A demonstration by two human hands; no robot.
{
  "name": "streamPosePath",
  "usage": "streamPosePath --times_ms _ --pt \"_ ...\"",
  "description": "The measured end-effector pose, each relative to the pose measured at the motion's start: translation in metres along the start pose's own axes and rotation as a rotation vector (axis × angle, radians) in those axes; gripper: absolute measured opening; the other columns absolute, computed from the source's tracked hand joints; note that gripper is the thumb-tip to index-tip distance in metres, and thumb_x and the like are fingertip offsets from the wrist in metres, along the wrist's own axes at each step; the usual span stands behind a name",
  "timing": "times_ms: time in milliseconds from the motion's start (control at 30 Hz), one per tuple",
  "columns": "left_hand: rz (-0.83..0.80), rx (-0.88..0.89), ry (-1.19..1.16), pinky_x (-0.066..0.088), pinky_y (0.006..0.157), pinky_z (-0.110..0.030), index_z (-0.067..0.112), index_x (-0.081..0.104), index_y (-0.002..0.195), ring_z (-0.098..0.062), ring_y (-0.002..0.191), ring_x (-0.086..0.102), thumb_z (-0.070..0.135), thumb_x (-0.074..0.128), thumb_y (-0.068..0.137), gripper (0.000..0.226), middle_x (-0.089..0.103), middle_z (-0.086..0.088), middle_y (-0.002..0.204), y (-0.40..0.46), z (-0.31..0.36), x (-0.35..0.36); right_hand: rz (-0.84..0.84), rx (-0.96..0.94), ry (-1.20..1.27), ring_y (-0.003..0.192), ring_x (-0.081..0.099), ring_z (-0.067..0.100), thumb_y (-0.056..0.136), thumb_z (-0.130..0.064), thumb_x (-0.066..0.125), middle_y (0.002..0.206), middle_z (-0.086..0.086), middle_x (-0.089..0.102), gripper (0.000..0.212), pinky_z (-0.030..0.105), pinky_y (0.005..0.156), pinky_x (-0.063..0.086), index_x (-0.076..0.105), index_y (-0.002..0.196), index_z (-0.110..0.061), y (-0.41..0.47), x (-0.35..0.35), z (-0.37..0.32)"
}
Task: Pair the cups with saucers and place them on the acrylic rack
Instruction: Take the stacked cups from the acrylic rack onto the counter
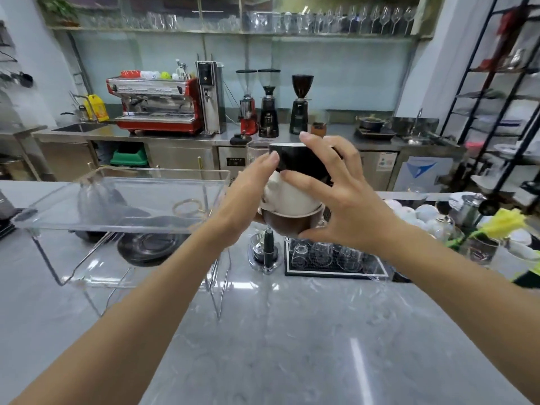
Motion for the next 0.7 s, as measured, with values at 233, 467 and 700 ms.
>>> streamPosePath --times_ms 233,467,700 --pt "0.032 -0.075 -0.001 0.05 0.102 -0.059 0.046 0.058 0.132 -0.017 0.123 0.063 0.062 0.042 0.093 0.045 0.068 0.011 0.131 -0.025 -0.064 0.013 -0.057 0.001 0.123 0.133 0.032 0.045 0.069 -0.049 0.08 0.155 0.015 0.026 0.069 0.058 0.104 0.038 0.062 0.131 -0.024 -0.055 0.048 -0.011" --pt "0.112 -0.095 0.017 0.044 0.11 -0.044 0.035 0.056 0.139 -0.007 0.13 0.056 0.053 0.045 0.095 0.048 0.065 0.012 0.137 -0.053 -0.124 0.022 -0.09 -0.051 0.162 0.133 0.028 0.046 0.059 -0.044 0.082 0.153 0.013 0.025 0.086 0.058 0.109 0.034 0.045 0.135 -0.031 -0.101 0.09 -0.03" --pt "0.175 -0.2 0.079 0.047 0.106 -0.057 0.05 0.053 0.136 -0.006 0.13 0.054 0.066 0.046 0.087 0.052 0.063 0.018 0.136 -0.071 -0.175 0.022 -0.102 -0.054 0.198 0.131 0.032 0.046 0.056 -0.048 0.085 0.153 0.013 0.028 0.092 0.059 0.108 0.038 0.044 0.137 -0.033 -0.138 0.127 -0.045"
Point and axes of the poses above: each hand's wrist, its own y-axis towards the middle knuckle, its own x-axis out of the palm, z = x × y, the point moved 5 cm from there along y, towards the middle knuckle
